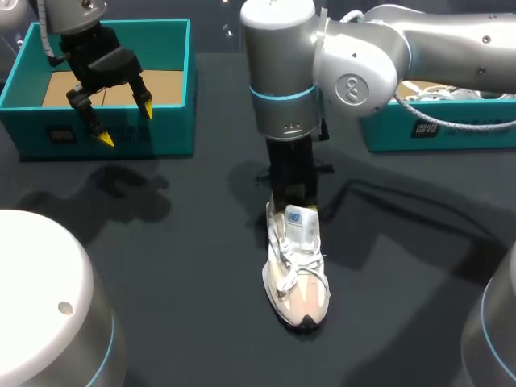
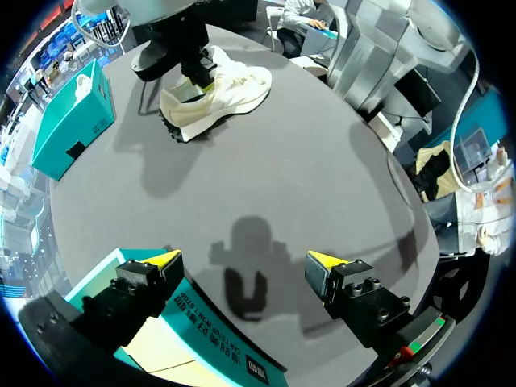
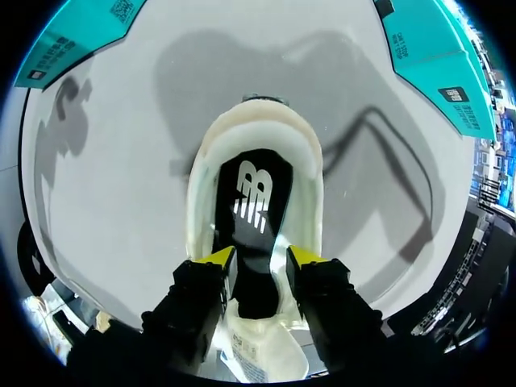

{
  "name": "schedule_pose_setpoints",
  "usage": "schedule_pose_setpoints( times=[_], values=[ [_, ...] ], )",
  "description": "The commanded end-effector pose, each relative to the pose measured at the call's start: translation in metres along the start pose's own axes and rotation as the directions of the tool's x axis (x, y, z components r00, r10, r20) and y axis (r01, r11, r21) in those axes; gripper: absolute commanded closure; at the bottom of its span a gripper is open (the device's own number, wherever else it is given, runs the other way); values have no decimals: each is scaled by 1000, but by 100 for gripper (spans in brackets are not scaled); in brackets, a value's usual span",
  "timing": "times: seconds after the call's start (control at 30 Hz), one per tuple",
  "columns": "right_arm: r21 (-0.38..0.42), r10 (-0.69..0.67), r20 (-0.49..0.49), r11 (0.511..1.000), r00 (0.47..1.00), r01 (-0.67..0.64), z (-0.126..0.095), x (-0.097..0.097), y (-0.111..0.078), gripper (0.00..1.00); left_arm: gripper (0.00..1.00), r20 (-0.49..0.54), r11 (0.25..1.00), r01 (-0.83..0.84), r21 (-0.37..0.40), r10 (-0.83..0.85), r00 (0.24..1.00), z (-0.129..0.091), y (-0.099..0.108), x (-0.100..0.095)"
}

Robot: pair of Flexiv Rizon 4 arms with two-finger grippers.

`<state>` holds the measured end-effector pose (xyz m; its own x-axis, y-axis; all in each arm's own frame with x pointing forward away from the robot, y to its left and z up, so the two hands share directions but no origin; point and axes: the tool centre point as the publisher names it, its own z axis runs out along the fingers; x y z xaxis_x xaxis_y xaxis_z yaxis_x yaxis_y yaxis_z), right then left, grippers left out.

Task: Take the shoe out of the shoebox, open the shoe tongue, remove and reinsert the insole, then place the shoe into the shoebox

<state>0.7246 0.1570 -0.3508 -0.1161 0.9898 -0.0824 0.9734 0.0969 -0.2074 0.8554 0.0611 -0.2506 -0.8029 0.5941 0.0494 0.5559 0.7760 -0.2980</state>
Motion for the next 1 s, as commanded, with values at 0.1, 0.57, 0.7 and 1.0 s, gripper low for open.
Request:
schedule_pose_setpoints(
  times=[0.1,0.57,0.7,1.0],
  values=[
    [5,0,10,1000,1000,0,-3,3,-4,50,0,-1,1000,-1,-2,1,1000,0,0,0],
    [31,-14,3,999,1000,14,8,1,9,39,0,-1,1000,-1,-2,1,1000,0,0,0],
    [37,-19,1,999,1000,19,9,1,12,38,0,-1,1000,-1,-2,1,1000,0,0,0],
    [58,-23,4,998,1000,23,1,4,3,3,0,-1,1000,-1,-2,1,1000,0,0,0]
  ],
)
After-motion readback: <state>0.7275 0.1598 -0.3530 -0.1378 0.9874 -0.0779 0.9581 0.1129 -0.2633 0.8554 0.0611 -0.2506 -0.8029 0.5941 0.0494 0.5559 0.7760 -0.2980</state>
